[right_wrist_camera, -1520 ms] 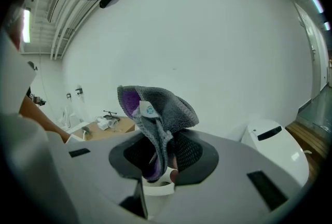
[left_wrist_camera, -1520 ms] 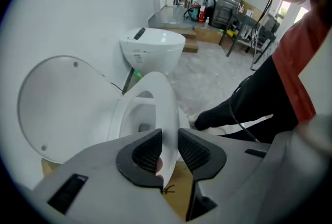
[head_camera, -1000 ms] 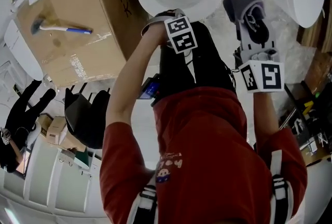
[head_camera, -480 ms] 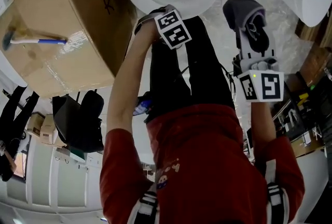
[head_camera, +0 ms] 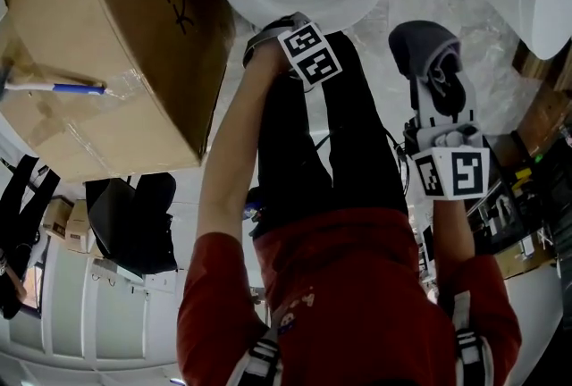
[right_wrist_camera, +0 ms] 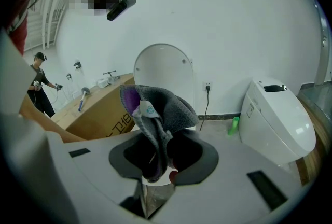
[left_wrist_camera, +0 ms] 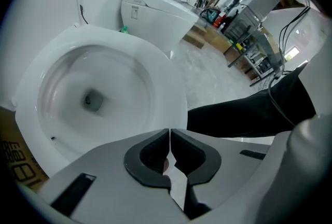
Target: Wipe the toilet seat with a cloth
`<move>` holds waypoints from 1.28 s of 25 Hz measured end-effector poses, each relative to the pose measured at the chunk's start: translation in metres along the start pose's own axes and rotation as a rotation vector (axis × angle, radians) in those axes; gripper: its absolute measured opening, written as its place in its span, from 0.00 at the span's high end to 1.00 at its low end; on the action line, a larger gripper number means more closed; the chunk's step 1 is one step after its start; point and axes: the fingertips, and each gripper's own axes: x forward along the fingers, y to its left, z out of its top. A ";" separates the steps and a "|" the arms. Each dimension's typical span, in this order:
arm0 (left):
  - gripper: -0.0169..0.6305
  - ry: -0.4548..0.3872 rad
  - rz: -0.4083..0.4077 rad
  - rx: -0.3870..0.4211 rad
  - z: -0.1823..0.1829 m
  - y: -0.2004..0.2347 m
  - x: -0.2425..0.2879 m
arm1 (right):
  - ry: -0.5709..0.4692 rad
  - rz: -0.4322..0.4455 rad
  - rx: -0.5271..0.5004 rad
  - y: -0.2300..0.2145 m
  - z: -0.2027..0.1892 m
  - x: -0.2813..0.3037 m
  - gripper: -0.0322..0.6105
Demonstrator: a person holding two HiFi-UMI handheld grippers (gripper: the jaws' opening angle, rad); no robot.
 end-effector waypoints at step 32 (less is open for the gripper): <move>0.95 -1.051 0.889 -0.587 -0.024 0.110 -0.254 | 0.019 0.035 0.010 0.004 0.017 0.225 0.80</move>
